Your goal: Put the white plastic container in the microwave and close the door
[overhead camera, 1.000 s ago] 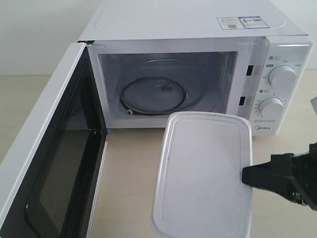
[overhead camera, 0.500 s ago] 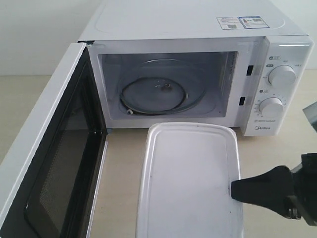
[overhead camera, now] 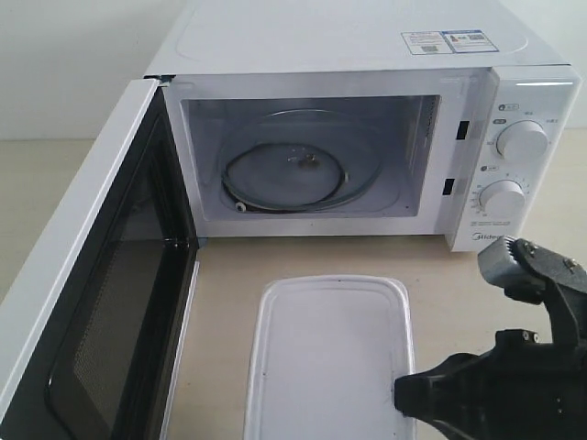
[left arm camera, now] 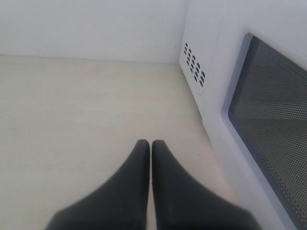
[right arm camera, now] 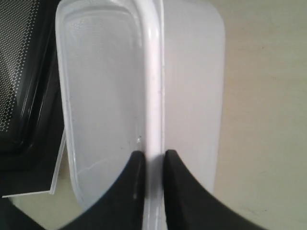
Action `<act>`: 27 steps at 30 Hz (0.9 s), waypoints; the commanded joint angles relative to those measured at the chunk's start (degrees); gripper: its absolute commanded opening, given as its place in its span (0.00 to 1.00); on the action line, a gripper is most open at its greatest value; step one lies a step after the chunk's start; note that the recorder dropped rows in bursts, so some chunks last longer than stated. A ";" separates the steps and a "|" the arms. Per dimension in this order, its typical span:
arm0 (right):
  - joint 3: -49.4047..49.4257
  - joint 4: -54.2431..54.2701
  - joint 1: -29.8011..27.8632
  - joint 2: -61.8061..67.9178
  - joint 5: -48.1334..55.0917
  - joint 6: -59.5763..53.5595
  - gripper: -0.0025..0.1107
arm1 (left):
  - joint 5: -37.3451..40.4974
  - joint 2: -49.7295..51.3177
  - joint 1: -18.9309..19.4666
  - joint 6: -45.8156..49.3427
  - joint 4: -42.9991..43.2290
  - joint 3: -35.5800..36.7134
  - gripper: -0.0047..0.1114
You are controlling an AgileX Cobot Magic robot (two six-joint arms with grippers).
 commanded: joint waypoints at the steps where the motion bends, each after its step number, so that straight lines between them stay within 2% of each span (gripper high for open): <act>1: -0.10 -0.35 9.40 -0.61 -12.85 9.30 0.02 | -0.08 -0.17 0.16 0.09 0.20 0.21 0.07; 6: 0.00 -15.02 20.38 -0.50 -26.91 30.79 0.02 | -0.08 -0.17 0.16 0.09 0.20 0.21 0.07; 9: 0.00 -24.28 24.01 -0.50 -33.96 43.94 0.02 | -0.08 -0.17 0.16 0.09 0.20 0.21 0.07; 17: 0.00 -26.56 25.65 3.21 -41.99 53.11 0.02 | -0.08 -0.17 0.16 0.09 0.20 0.21 0.07; 27: 0.00 -33.03 25.65 15.12 -55.74 72.82 0.02 | -0.08 -0.17 0.16 0.09 0.20 0.21 0.07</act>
